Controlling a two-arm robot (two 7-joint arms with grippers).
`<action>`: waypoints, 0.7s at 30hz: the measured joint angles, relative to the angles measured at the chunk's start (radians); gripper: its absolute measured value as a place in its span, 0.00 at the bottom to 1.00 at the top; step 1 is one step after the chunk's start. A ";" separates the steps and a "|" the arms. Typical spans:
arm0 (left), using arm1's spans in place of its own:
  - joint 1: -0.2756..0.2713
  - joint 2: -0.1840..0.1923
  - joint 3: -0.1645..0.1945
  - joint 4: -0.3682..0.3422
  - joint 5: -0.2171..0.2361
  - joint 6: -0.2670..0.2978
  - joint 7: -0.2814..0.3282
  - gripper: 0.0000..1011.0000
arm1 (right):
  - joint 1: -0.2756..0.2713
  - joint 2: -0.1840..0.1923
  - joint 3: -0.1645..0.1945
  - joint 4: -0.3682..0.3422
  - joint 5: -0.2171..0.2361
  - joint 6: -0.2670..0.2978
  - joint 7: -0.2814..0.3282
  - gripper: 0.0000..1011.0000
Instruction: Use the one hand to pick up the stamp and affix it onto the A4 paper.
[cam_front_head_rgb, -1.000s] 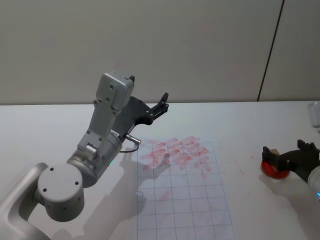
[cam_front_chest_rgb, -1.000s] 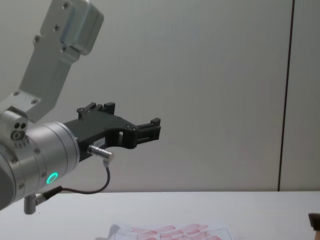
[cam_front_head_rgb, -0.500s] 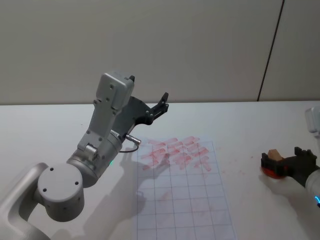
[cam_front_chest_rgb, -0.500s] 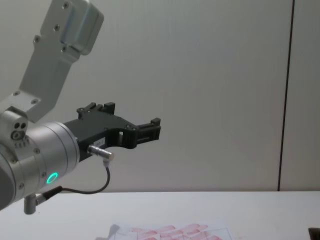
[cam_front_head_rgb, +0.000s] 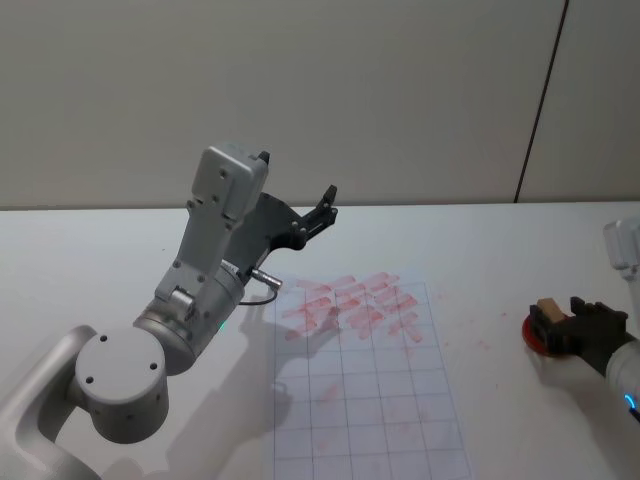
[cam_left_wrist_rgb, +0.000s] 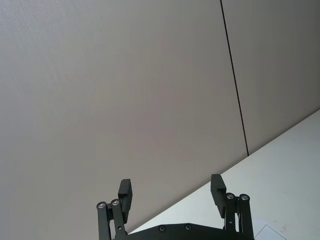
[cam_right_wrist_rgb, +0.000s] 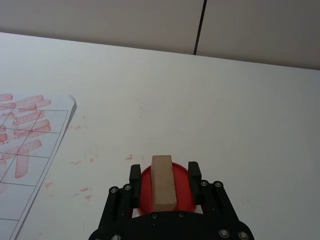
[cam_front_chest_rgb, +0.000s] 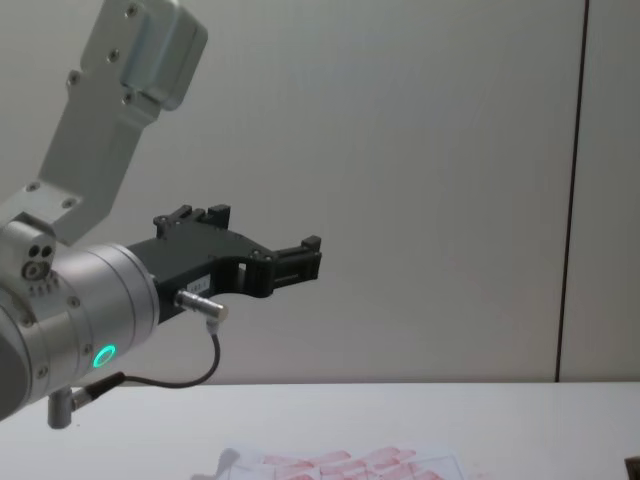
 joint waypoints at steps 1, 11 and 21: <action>0.000 0.000 0.000 0.000 0.000 0.000 0.000 0.99 | 0.001 -0.001 0.000 0.003 -0.003 -0.001 0.001 0.58; 0.000 0.000 0.000 0.000 0.000 0.000 0.000 0.99 | 0.002 -0.004 0.002 0.019 -0.017 -0.002 -0.002 0.27; 0.000 0.000 0.000 0.000 0.000 0.000 0.000 0.99 | 0.003 -0.007 0.004 0.032 -0.029 0.001 -0.004 0.22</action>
